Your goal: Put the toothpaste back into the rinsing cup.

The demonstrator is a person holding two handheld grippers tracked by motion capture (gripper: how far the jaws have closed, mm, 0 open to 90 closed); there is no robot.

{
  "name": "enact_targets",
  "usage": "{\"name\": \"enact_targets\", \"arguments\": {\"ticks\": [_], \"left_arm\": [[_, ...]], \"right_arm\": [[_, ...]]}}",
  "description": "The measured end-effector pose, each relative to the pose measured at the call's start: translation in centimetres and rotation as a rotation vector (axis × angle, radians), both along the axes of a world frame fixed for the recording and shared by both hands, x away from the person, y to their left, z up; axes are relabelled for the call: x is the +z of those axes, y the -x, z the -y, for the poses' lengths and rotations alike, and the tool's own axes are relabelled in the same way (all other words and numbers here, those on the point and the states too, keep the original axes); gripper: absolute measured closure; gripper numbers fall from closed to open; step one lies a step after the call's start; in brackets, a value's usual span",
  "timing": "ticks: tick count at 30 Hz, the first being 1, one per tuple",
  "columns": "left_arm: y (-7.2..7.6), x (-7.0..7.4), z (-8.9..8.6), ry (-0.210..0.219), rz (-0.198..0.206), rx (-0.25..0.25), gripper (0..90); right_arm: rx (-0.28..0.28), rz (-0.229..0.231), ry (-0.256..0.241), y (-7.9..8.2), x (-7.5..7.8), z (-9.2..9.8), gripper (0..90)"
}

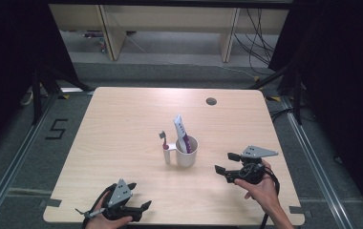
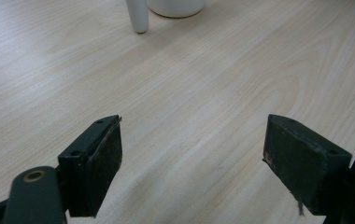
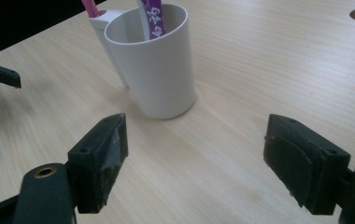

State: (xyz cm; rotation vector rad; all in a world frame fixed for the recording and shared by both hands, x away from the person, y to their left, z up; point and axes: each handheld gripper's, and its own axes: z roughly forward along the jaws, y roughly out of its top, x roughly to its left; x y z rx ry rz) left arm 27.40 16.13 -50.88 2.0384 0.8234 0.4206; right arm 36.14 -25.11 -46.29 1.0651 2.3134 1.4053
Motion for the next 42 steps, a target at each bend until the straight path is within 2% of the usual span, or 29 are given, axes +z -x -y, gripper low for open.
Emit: {"name": "enact_targets", "arguments": {"ticks": [1,4,6,8,9,10,12,13,15,16,18,19,20,21,22,23,24,26,27,28,29,30,35,36,38,39,40,41,42], "left_arm": [[0.0,0.0,0.0,0.002,0.0,0.001,19.3],[0.0,0.1,0.0,-0.011,-0.003,0.0,19.2],[0.0,0.0,0.1,-0.01,-0.002,0.0,19.2],[0.0,-0.1,0.2,0.012,0.0,0.001,19.2],[0.0,-0.1,0.2,0.012,-0.001,0.002,19.2],[-0.1,0.1,0.0,-0.029,-0.001,-0.004,19.2],[-0.1,0.1,0.0,-0.033,0.006,-0.008,19.2],[0.0,-0.1,0.2,0.007,-0.001,0.001,19.3],[0.0,0.0,0.1,-0.028,-0.001,-0.008,19.3],[0.0,0.0,0.1,-0.032,-0.002,-0.011,19.2],[0.0,-0.1,0.1,-0.032,-0.005,-0.014,19.2],[0.0,-0.1,0.0,-0.033,-0.004,-0.011,19.3],[0.1,-0.1,0.1,-0.021,-0.005,-0.002,19.2],[0.1,-0.2,0.1,0.001,-0.006,0.003,19.3],[0.0,-0.1,0.0,-0.02,-0.002,-0.002,19.2],[0.0,-0.1,0.0,-0.021,0.002,-0.004,19.2],[0.0,0.0,-0.1,-0.026,0.001,0.001,19.2],[0.1,-0.1,0.1,-0.001,-0.003,0.001,19.2],[0.0,0.0,-0.1,-0.03,-0.005,-0.015,19.2],[0.1,-0.1,0.1,-0.012,-0.006,-0.006,19.2],[0.1,-0.1,0.1,-0.013,-0.007,-0.005,19.2],[0.1,-0.1,0.0,-0.029,-0.006,-0.012,19.3],[0.1,-0.1,0.0,-0.03,-0.005,-0.013,19.2],[0.1,-0.1,0.1,-0.016,-0.004,-0.006,19.2],[0.1,-0.2,0.1,-0.016,0.0,-0.003,19.2],[0.1,-0.2,0.1,-0.021,0.0,-0.003,19.3],[0.1,-0.2,0.1,-0.021,0.0,-0.003,19.2],[0.1,-0.2,0.1,-0.021,0.0,-0.003,19.2],[0.1,-0.2,0.1,-0.02,0.0,-0.002,19.3]], "right_arm": [[-0.008,-0.024,-0.024,0.2,-0.1,-0.2,22.7],[0.0,0.004,0.02,0.2,-0.3,-0.1,22.2],[0.002,-0.022,0.007,0.6,-0.4,-0.3,22.1],[0.009,-0.005,0.036,0.5,-0.4,-0.1,22.1],[0.001,-0.034,0.025,0.8,-0.4,-0.1,22.1],[0.01,-0.006,0.033,0.6,-0.5,0.0,22.1],[0.005,-0.024,0.028,0.8,-0.4,0.1,22.0],[0.012,-0.001,0.038,0.7,-0.5,0.3,22.0],[0.004,-0.021,0.021,1.0,-0.6,0.2,22.0],[0.006,0.001,0.035,0.9,-0.6,0.4,22.0],[0.002,-0.024,0.027,1.2,-0.6,0.5,22.0],[-0.005,0.006,0.044,1.1,-0.6,0.6,21.9],[-0.001,-0.034,0.03,1.4,-0.6,0.6,21.9],[0.003,-0.014,0.041,1.4,-0.6,0.7,21.7],[0.0,-0.027,0.022,1.5,-0.7,0.6,21.6],[0.007,-0.01,0.037,1.5,-0.8,0.8,21.5],[0.0,-0.037,0.035,1.8,-0.7,0.8,21.4],[0.008,-0.013,0.042,1.8,-0.9,0.9,20.7],[0.006,-0.033,0.026,2.1,-0.9,0.9,20.1],[0.017,-0.016,0.034,2.0,-1.0,1.0,19.4],[0.005,-0.055,0.022,2.4,-1.0,0.9,18.2],[0.019,-0.024,0.038,2.3,-1.1,1.1,17.4],[0.019,-0.032,0.054,3.0,-1.5,1.1,15.9],[0.026,-0.059,0.043,3.2,-1.6,1.0,15.9],[0.039,-0.037,0.064,3.3,-1.7,1.2,16.0],[0.039,-0.057,0.046,3.6,-1.8,1.1,15.9],[0.047,-0.033,0.07,3.6,-1.8,1.3,15.9],[0.039,-0.06,0.054,3.8,-1.9,1.2,15.9],[0.044,-0.032,0.075,3.8,-1.9,1.4,15.9]]}}
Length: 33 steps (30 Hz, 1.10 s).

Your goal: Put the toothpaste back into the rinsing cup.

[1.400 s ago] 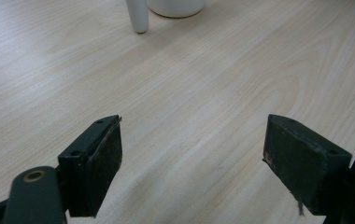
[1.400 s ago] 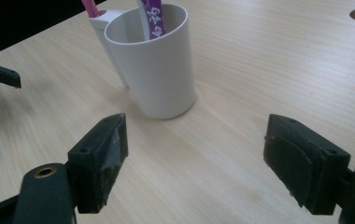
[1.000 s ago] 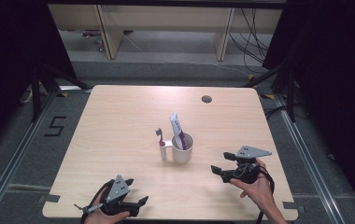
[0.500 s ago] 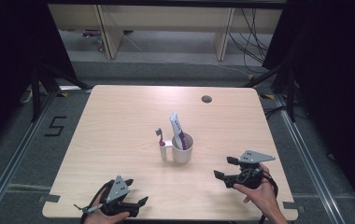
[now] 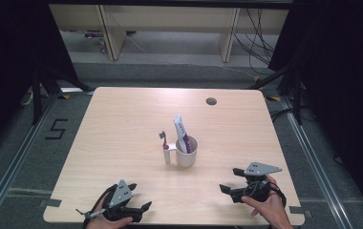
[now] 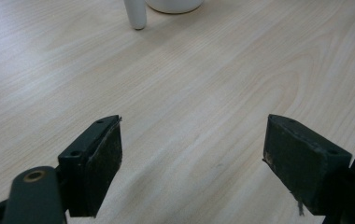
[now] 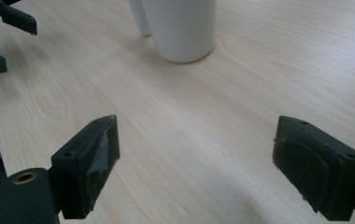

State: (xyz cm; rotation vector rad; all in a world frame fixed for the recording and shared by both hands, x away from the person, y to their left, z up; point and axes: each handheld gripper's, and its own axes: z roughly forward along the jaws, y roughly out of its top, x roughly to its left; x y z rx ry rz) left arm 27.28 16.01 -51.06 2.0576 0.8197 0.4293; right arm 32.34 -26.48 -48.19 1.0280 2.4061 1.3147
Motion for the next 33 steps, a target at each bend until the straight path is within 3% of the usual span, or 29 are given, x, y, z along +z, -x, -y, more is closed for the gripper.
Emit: {"name": "enact_targets", "arguments": {"ticks": [1,3,9,10,11,12,13,14,16,17,18,19,20,21,22,23,24,25,28,30,31,33], "left_arm": [[0.0,0.0,-0.1,-0.01,0.002,-0.004,19.2],[0.0,0.0,0.0,0.003,0.001,0.002,19.3],[0.0,0.0,0.0,-0.005,-0.004,-0.006,19.2],[0.0,-0.1,0.0,-0.005,-0.005,-0.005,19.2],[0.0,-0.1,0.1,-0.005,-0.005,-0.006,19.2],[0.0,-0.1,0.1,-0.005,-0.006,-0.006,19.2],[0.0,-0.1,0.1,-0.004,-0.006,-0.006,19.2],[0.0,-0.1,0.1,-0.004,-0.006,-0.006,19.2],[0.0,-0.1,0.1,-0.005,-0.007,-0.006,19.2],[0.0,-0.1,0.1,-0.005,-0.007,-0.006,19.2],[0.0,-0.1,0.1,-0.005,-0.007,-0.003,19.2],[0.0,-0.1,0.1,-0.005,-0.008,-0.003,19.2],[0.0,-0.1,0.1,-0.002,-0.008,-0.003,19.2],[0.0,-0.1,0.1,-0.002,-0.008,-0.003,19.2],[0.1,-0.2,0.2,0.008,-0.01,0.0,19.2],[0.0,-0.2,0.2,0.015,-0.01,-0.003,19.2],[-0.2,-0.1,0.0,-0.026,0.005,-0.019,19.2],[-0.2,-0.1,0.0,-0.035,0.014,-0.023,19.2],[-0.2,-0.2,0.0,-0.031,0.012,-0.023,19.1],[0.0,-0.2,0.2,-0.002,-0.01,-0.011,19.1],[0.0,-0.2,0.2,-0.002,-0.012,-0.009,19.1],[0.0,-0.2,0.2,-0.003,-0.011,-0.01,19.1]], "right_arm": [[-0.001,-0.032,-0.011,0.2,0.0,-0.1,15.9],[0.008,-0.014,0.005,0.4,-0.2,0.1,15.9],[-0.003,-0.04,0.01,1.1,-0.5,0.3,16.0],[0.004,-0.019,0.021,1.1,-0.6,0.4,16.0],[0.004,-0.053,0.005,1.3,-0.6,0.3,16.0],[0.018,-0.029,0.014,1.2,-0.7,0.5,16.0],[-0.005,-0.066,-0.001,1.6,-0.8,0.4,15.9],[0.01,-0.036,0.018,1.5,-0.8,0.5,16.0],[0.009,-0.049,0.021,1.8,-0.9,0.6,16.0],[-0.001,-0.03,0.037,1.9,-0.9,0.7,16.0],[-0.022,-0.069,0.021,2.2,-1.0,0.5,16.0],[-0.007,-0.022,0.041,2.0,-1.1,0.7,15.9],[-0.011,-0.061,0.02,2.3,-1.1,0.6,16.0],[-0.012,-0.039,0.046,2.3,-1.1,0.8,15.9],[-0.022,-0.075,0.033,2.5,-1.2,0.7,16.0],[-0.011,-0.045,0.054,2.4,-1.2,0.8,16.0],[-0.025,-0.072,0.044,2.7,-1.3,0.7,16.0],[-0.016,-0.078,0.04,2.7,-1.4,0.7,15.9],[-0.016,-0.07,0.058,2.8,-1.4,0.9,16.0],[-0.025,-0.09,0.052,3.0,-1.5,0.9,16.0],[-0.025,-0.07,0.073,3.1,-1.5,1.1,16.0],[-0.018,-0.091,0.062,3.2,-1.6,1.1,16.0]]}}
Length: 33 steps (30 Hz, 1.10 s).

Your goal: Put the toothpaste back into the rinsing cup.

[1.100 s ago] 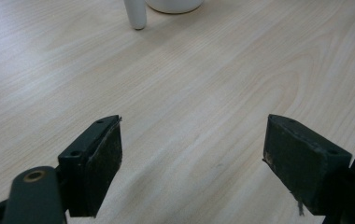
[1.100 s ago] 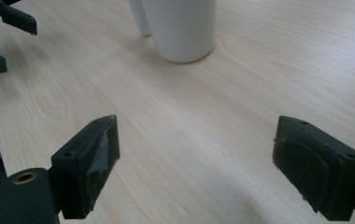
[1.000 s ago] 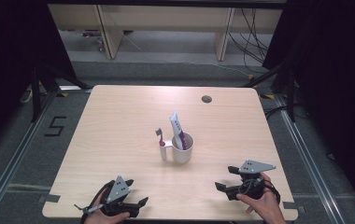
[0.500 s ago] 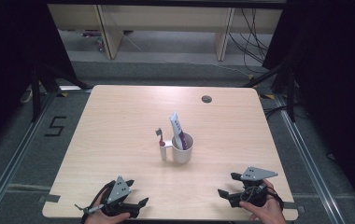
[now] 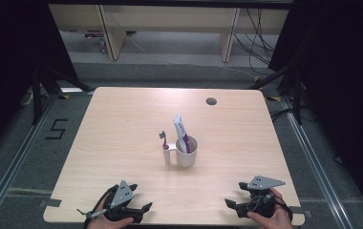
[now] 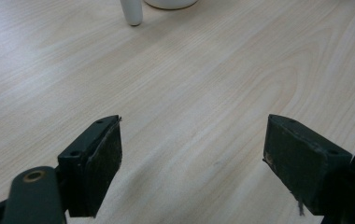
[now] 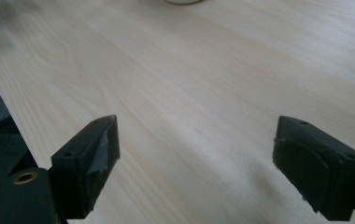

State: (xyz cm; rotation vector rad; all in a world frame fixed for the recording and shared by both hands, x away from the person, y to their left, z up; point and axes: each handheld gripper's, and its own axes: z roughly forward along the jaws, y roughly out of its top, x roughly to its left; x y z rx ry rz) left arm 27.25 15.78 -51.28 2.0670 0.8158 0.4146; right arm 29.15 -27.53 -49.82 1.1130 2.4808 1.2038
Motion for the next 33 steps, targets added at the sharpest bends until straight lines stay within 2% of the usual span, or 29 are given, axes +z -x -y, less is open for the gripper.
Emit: {"name": "enact_targets", "arguments": {"ticks": [1,2,3,4,5,6,7,8,9,10,11,12,13,14,15,16,18,19,22,23,25,33], "left_arm": [[0.0,0.0,0.0,-0.001,0.0,-0.001,19.1],[0.0,0.0,0.0,-0.001,-0.001,0.0,19.1],[0.0,0.0,0.0,-0.002,-0.001,-0.001,19.1],[0.0,0.0,0.0,-0.004,-0.001,-0.003,19.1],[0.0,0.0,-0.1,-0.021,0.001,-0.009,19.1],[0.0,-0.1,0.1,0.006,-0.001,0.004,19.1],[0.0,-0.1,0.1,0.003,-0.001,0.003,19.1],[0.0,-0.1,0.1,0.003,0.0,0.003,19.1],[0.0,-0.1,0.1,0.001,-0.001,0.002,19.1],[0.0,0.0,0.0,-0.008,0.0,-0.002,19.1],[0.0,0.0,0.0,-0.007,-0.002,0.0,19.1],[0.0,-0.1,0.0,-0.007,-0.003,-0.002,19.1],[0.0,-0.1,0.0,-0.008,-0.004,-0.003,19.1],[0.0,-0.1,0.1,-0.006,-0.005,-0.002,19.1],[0.0,-0.1,0.1,-0.007,-0.005,-0.003,19.1],[0.0,-0.1,0.0,-0.008,-0.005,-0.004,19.1],[0.0,-0.1,0.0,-0.008,-0.005,-0.003,19.1],[0.0,-0.1,0.0,-0.008,-0.005,-0.004,19.1],[0.0,-0.1,0.0,-0.01,-0.004,-0.005,19.1],[0.0,-0.1,0.0,-0.01,-0.004,-0.005,19.1],[0.0,0.0,0.0,-0.012,-0.003,-0.007,19.1],[0.0,0.1,-0.1,-0.027,0.004,-0.01,19.1]], "right_arm": [[0.001,0.004,0.014,0.1,0.1,0.1,16.0],[-0.007,-0.027,-0.001,0.3,0.0,0.0,16.0],[0.003,-0.022,0.011,0.3,0.0,0.1,15.9],[0.004,-0.033,0.001,0.3,-0.1,0.2,15.9],[-0.016,-0.048,0.005,0.6,0.0,0.1,15.9],[-0.013,-0.024,0.007,0.6,-0.1,0.1,16.0],[0.016,-0.033,0.005,0.4,-0.1,0.3,15.9],[-0.026,-0.049,0.008,0.8,0.0,0.2,16.0],[-0.015,-0.01,0.022,0.7,-0.1,0.3,16.0],[-0.014,-0.013,0.02,0.7,-0.2,0.3,16.0],[-0.043,-0.045,0.012,1.1,-0.1,0.2,16.0],[-0.014,-0.011,0.026,0.9,-0.2,0.4,16.0],[-0.028,-0.037,0.025,1.1,-0.2,0.3,16.0],[-0.041,-0.042,0.026,1.2,-0.2,0.3,16.0],[-0.024,-0.017,0.038,1.1,-0.2,0.4,16.0],[-0.036,-0.044,0.03,1.3,-0.2,0.3,16.0],[-0.021,-0.036,0.019,1.3,-0.3,0.4,16.0],[-0.009,-0.064,0.015,1.3,-0.2,0.4,16.0],[0.01,-0.051,0.023,1.2,-0.3,0.5,15.9],[-0.012,-0.047,0.031,1.4,-0.2,0.5,16.0],[-0.019,-0.062,0.024,1.5,-0.2,0.4,16.0],[-0.023,-0.066,0.022,1.4,-0.3,0.4,16.0]]}}
